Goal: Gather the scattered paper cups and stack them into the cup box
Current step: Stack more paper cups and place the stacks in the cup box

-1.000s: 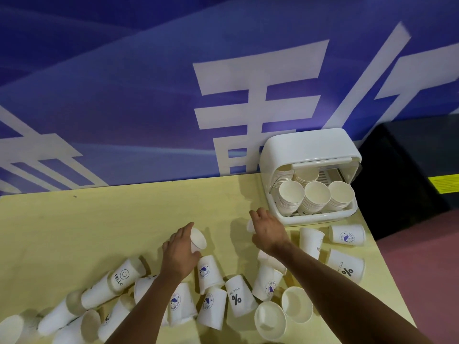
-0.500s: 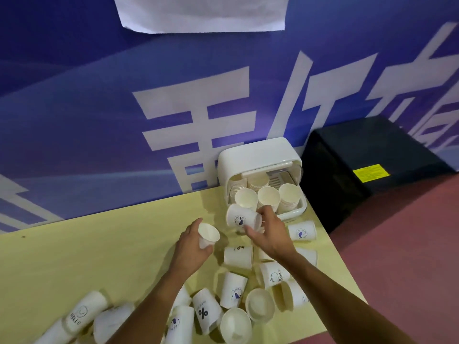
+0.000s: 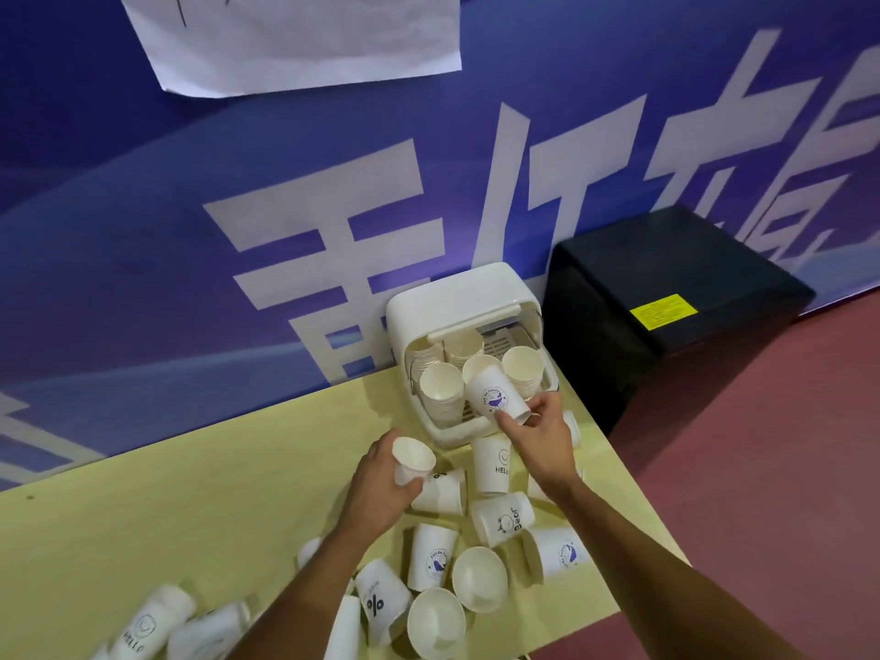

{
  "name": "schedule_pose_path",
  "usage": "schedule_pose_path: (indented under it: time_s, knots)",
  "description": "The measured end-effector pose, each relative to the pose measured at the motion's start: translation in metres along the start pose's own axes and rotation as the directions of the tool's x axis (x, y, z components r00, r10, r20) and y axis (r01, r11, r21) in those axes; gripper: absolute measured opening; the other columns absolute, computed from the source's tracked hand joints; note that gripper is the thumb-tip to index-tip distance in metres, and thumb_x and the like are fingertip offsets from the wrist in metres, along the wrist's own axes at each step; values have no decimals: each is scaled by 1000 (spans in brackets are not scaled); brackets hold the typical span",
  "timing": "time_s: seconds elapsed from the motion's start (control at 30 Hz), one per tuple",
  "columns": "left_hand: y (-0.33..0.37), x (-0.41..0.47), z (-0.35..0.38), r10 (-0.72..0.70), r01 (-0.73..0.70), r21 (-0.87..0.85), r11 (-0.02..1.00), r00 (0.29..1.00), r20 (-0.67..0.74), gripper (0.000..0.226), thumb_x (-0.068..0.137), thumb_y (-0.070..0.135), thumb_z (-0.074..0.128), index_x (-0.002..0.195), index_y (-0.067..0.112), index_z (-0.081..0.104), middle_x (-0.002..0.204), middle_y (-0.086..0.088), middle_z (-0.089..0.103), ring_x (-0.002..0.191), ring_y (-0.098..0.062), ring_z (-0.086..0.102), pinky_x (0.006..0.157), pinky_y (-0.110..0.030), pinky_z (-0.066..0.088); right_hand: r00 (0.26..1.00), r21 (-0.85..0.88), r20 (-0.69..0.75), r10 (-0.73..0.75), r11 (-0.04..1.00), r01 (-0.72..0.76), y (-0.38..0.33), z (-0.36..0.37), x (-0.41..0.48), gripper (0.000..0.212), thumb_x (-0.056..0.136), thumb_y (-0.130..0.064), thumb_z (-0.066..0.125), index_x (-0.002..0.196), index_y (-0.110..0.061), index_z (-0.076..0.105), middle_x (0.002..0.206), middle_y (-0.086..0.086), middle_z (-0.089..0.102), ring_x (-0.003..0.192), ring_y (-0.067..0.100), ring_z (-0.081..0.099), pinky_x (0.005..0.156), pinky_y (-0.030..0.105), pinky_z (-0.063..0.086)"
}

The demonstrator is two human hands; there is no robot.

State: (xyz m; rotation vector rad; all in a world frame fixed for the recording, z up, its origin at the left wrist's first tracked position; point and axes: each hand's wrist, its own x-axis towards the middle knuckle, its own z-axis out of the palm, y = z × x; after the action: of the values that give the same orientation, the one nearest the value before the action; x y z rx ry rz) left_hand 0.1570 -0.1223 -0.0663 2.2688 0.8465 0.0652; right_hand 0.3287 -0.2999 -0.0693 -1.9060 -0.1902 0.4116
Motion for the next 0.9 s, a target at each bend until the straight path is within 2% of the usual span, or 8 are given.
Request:
schedule_pose_path:
  time_s: [0.07,0.17,0.3,0.43,0.6,0.67,0.77,0.9]
  knots:
    - [2,-1,-2,-3,3,-1,1000,1000,-5,81,76,29,77,145,17,35,143,-4,47,129,-21,46,106,-29,36,999,27,-17,31,999,-31,-4,-1,3,49,70,-51,78,92,-30,40,84,6,67,69,20,64,64,44,55]
    - [7,-1,-5,-9,9,-5,1000,1000,-18,80,77,26,77,145,17,35,143,-5,47,129,-22,46,105,-28,35,996,57,-61,69,996,-65,-7,-6,11,48,74,-41,82,91,-18,42,81,2,64,63,15,58,59,36,49]
    - [16,1,-7,-12,12,-21,1000,999,-34,80,78,26,77,146,18,34,143,-4,46,129,-21,46,105,-27,36,993,55,-83,78,996,-74,-9,-13,20,49,74,-43,82,77,-19,39,72,0,50,60,15,47,54,33,41]
    - [23,2,-7,-18,16,-38,999,999,-33,81,79,27,76,147,19,33,145,-2,44,131,-20,44,104,-25,35,993,47,-107,54,998,-49,-14,-20,29,47,78,-39,81,75,-18,40,72,-1,48,64,15,46,58,31,39]
    - [25,3,-6,-18,16,-41,999,999,-39,79,79,26,76,146,19,35,144,-2,46,129,-20,45,102,-25,35,984,37,-174,29,999,-23,-25,-29,39,42,79,-33,81,99,-15,49,91,-5,62,76,7,59,60,25,43]
    - [25,3,-5,-23,21,-48,999,999,-45,77,78,25,77,144,21,37,142,-1,47,128,-19,46,100,-23,35,984,55,-177,7,998,3,-25,-30,46,48,77,-31,83,111,-21,50,99,-9,63,87,6,63,69,25,48]
    - [25,3,-5,-34,30,-72,997,998,-49,77,78,25,77,144,23,37,143,1,46,127,-18,45,100,-23,36,990,65,-142,-9,998,18,-26,-27,55,59,78,-24,82,126,-26,48,108,-8,64,99,11,63,84,32,54]
    - [24,5,-4,-39,34,-88,996,998,-54,77,78,25,77,143,25,37,141,4,47,126,-15,46,99,-21,35,993,-6,-108,-48,999,47,-25,-23,68,61,80,-21,81,133,-24,50,112,-7,62,102,12,59,82,30,48]
